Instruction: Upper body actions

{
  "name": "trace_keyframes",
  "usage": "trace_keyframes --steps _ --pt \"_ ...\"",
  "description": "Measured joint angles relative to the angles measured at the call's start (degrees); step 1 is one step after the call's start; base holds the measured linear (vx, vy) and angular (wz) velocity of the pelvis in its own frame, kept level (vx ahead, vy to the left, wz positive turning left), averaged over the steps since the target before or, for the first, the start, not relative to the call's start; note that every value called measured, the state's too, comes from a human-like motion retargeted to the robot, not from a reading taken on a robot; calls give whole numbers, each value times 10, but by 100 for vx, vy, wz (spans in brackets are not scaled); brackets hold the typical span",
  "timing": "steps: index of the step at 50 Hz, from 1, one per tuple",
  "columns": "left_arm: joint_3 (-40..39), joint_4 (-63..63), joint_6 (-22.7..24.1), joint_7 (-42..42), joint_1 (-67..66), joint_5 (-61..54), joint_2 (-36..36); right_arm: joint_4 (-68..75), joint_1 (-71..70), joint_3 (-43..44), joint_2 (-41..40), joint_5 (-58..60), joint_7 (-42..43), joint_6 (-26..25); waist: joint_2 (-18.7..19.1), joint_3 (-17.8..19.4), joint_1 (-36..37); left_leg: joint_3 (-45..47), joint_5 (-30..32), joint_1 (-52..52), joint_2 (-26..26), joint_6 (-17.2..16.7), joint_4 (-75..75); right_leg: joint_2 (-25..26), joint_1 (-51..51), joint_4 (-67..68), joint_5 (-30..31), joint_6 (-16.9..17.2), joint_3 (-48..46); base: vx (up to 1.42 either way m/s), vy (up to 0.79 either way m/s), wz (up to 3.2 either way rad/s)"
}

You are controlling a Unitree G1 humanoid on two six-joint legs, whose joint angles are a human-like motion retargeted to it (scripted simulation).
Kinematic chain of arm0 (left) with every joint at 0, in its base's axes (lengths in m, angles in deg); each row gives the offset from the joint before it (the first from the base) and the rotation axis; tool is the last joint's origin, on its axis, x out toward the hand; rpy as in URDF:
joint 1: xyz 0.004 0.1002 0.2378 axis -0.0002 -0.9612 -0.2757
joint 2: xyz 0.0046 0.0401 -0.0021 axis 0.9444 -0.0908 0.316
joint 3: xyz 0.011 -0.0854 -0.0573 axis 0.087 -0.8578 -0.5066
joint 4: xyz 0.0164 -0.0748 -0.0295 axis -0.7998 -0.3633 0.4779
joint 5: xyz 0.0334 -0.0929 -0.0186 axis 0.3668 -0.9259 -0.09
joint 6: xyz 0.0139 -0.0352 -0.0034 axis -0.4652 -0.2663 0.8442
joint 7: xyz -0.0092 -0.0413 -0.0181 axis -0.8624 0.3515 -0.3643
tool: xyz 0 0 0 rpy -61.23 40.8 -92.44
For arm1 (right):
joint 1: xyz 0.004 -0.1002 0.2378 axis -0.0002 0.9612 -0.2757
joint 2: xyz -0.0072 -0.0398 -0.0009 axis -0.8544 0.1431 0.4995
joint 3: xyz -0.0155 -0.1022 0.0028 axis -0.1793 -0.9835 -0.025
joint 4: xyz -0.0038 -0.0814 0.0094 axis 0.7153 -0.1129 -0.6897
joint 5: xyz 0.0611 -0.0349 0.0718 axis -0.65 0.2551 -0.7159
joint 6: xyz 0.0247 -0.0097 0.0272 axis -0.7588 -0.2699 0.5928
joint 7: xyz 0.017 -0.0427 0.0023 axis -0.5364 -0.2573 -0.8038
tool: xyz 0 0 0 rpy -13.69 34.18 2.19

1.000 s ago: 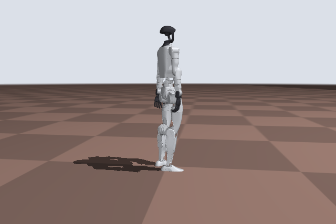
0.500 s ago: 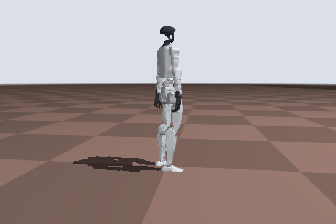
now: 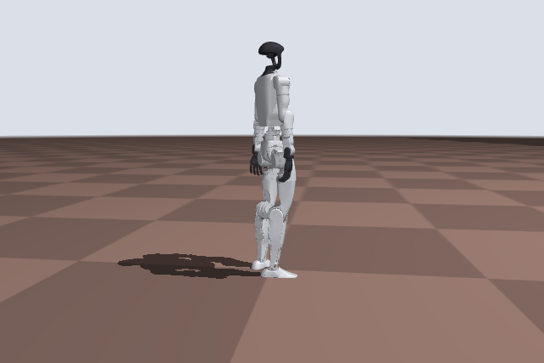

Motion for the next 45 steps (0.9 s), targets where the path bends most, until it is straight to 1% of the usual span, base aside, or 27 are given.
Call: trace_keyframes --steps 38,45 --pt "-3 0 0 -3 1 0 0 -3 2 -3 2 -3 0 4 -2 2 -3 -1 0 0 0 0 0 2 0 0 0 -2 -1 0 0 0" --pt "-8 1 0 -4 4 1 0 -22 12 17 9 10 37 14 -3 7 -7 -5 0 0 -1 0 0 1 2 -1 -1 -2 -3 0 0 0"
